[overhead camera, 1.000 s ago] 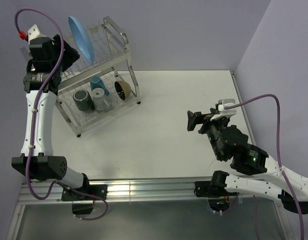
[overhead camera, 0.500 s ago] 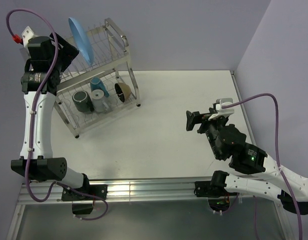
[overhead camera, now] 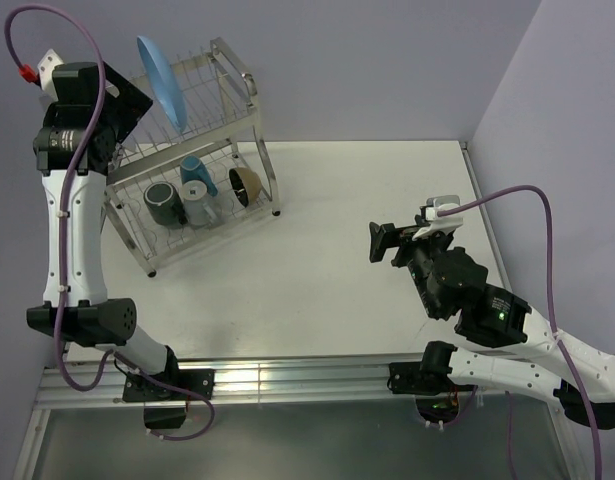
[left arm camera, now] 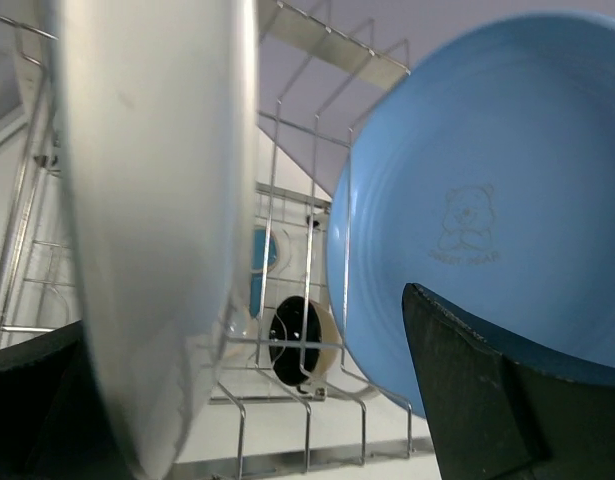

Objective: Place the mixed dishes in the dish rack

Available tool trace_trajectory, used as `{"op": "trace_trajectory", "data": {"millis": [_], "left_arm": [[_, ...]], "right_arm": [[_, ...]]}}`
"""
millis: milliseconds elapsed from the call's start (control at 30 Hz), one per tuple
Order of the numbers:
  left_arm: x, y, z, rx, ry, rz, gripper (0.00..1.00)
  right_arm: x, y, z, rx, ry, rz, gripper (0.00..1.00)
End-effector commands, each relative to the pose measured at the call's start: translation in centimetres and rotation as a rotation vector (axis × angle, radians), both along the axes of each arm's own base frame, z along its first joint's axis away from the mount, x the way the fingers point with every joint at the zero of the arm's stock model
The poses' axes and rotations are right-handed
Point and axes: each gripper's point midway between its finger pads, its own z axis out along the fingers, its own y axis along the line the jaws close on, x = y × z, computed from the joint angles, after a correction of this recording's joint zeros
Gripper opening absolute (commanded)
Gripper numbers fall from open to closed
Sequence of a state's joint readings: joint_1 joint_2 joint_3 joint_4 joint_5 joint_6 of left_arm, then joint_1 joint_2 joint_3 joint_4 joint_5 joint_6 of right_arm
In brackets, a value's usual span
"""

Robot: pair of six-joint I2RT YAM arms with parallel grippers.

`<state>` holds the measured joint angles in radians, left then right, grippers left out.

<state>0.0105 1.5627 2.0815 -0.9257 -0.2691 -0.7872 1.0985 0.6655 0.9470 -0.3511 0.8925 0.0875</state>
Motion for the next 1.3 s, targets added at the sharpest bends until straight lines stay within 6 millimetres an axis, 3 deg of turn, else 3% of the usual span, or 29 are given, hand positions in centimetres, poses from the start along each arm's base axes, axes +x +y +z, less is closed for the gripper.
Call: {"op": "trace_trajectory", "data": {"millis": [0, 367, 567, 867, 1100, 1267], "left_arm": [[-1.3, 3.0, -1.9, 0.087, 0.143, 0.099, 0.99], [-2.0, 4.0, 1.1, 0.144, 0.067, 0.133, 0.99], [-2.5, 3.2, 3.8, 0.125, -0.008, 0.101, 0.99], [-4.1, 2.2, 5.9, 0.097, -0.071, 0.062, 0.99], [-7.5, 2.3, 7.1, 0.116, -0.095, 0.065, 0.99], [-10.2, 2.1, 6.7, 0.122, -0.093, 0.051, 0.99]], "right_arm": [[0.1, -0.2, 1.9, 0.057, -0.033, -0.009, 1.0], [0.3, -0.1, 1.5, 0.042, -0.028, -0.008, 1.0], [0.6, 0.4, 1.7, 0.03, -0.029, 0.005, 1.0], [0.8, 1.0, 1.7, 0.024, -0.023, 0.019, 1.0], [0.9, 1.7, 1.3, 0.026, 0.009, 0.039, 1.0], [0.8, 2.8, 0.6, 0.034, 0.057, 0.074, 1.0]]}}
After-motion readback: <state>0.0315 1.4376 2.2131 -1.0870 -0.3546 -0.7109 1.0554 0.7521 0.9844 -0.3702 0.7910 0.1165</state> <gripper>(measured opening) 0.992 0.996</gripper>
